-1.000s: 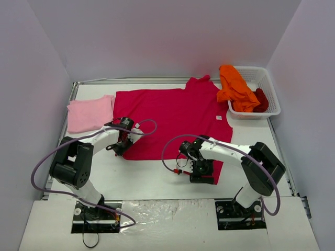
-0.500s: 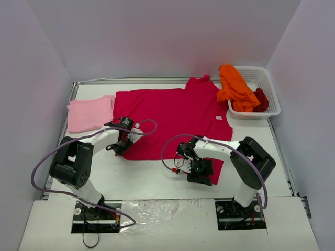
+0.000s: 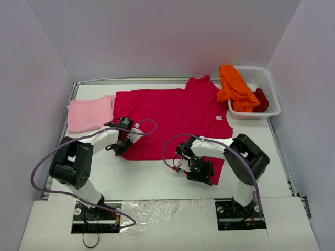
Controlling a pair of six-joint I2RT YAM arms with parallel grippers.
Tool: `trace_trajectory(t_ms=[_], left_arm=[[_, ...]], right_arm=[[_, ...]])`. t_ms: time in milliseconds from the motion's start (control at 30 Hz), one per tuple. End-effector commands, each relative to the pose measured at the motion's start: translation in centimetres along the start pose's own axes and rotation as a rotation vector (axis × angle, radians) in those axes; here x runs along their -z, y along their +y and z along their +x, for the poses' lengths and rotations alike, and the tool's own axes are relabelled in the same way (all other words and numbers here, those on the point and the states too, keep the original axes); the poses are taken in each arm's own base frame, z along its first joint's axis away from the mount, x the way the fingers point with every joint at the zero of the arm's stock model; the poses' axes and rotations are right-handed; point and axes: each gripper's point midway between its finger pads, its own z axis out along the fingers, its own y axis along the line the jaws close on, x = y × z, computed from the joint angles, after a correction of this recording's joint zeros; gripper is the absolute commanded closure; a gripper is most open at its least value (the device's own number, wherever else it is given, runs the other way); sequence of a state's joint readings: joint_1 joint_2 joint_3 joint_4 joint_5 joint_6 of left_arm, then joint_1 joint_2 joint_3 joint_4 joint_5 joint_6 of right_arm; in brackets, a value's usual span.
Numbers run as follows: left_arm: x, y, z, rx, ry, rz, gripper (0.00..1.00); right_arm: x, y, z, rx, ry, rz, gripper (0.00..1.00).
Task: Fold and stack the t-shirts
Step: Grap the side of the flattened tshirt closest away from the robot with both arms
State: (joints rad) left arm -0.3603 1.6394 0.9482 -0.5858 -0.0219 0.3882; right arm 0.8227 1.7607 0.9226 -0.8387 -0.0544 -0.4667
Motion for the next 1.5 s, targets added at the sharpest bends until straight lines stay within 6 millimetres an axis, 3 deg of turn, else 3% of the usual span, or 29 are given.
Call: trace_trajectory(t_ms=[0,167,233,267,467,633,833,1067,1167,1467], left_arm=[[0.3,-0.6,-0.2,0.016,-0.016,0.040,0.98],[0.1,-0.6,-0.3,0.018,-0.013,0.044,0.98],[0.2,-0.5,-0.2,0.018,-0.014,0.042,0.98],[0.2,-0.6,-0.2,0.018,-0.012,0.042,0.98],[0.2,-0.6,-0.1,0.018,-0.018,0.040,0.98],[0.4,-0.5,-0.2,0.017,-0.023,0.037,0.98],[1.4,-0.2,-0.7,0.013,-0.053,0.027,0.98],[2.6,0.1,-0.7,0.001,-0.086,0.005,0.98],[3.3,0.1,-0.6,-0.009,-0.103,-0.003,0.98],[4.2,-0.3,0.5,-0.032,-0.124,-0.010,0.98]], right_arm=[[0.5,0.0,1.0,-0.019,0.061,-0.014,0.57],[0.1,-0.3,0.6,-0.024,0.083,-0.012,0.62],[-0.1,-0.5,0.5,-0.031,0.090,-0.002,0.68],[-0.2,-0.5,0.5,-0.032,0.092,-0.002,0.76],[-0.1,-0.6,0.4,-0.038,0.090,-0.002,0.89],[0.9,-0.5,0.0,-0.037,0.067,-0.008,0.90],[3.4,-1.0,-1.0,-0.044,0.000,-0.002,1.00],[6.1,-1.8,-1.2,-0.081,-0.076,0.007,1.00],[6.9,-2.1,-0.3,-0.090,-0.065,0.003,1.00],[6.7,-2.6,1.8,-0.142,-0.070,-0.058,1.00]])
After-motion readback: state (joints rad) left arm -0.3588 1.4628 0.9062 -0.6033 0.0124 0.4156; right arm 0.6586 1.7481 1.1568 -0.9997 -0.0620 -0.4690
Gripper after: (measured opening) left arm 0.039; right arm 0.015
